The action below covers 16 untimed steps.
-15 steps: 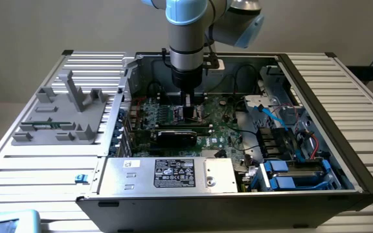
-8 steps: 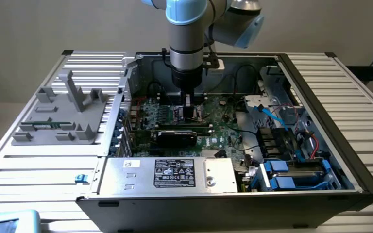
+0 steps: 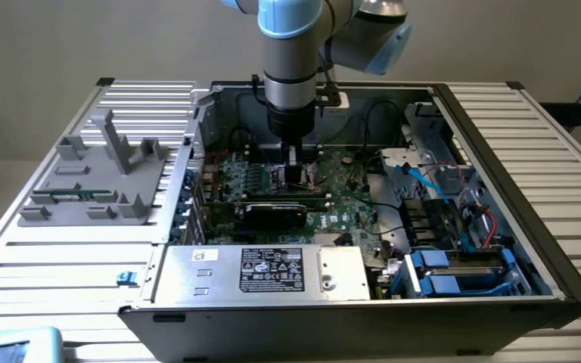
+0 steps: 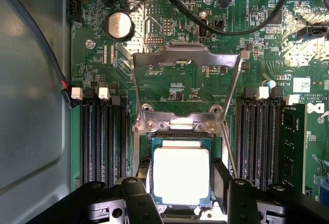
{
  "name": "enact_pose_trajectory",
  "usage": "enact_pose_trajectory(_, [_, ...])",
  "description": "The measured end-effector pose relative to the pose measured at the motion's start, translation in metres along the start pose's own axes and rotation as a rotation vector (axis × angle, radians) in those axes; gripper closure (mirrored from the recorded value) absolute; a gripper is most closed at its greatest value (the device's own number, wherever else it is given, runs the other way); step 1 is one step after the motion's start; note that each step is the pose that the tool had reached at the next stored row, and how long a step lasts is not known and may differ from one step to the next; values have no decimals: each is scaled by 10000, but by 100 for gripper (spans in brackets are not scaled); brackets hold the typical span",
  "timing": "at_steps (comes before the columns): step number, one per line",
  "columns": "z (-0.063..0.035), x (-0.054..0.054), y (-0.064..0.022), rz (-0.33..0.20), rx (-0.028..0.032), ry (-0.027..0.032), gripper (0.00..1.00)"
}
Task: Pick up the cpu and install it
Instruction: 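Place the cpu into insertion slot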
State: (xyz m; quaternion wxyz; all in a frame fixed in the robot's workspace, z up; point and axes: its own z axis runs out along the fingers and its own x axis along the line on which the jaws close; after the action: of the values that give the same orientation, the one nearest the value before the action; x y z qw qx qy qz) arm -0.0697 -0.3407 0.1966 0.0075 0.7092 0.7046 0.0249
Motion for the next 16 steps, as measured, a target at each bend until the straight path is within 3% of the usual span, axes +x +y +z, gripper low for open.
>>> enact_pose_trajectory(16, [13, 1, -1, 0, -4, 2, 44])
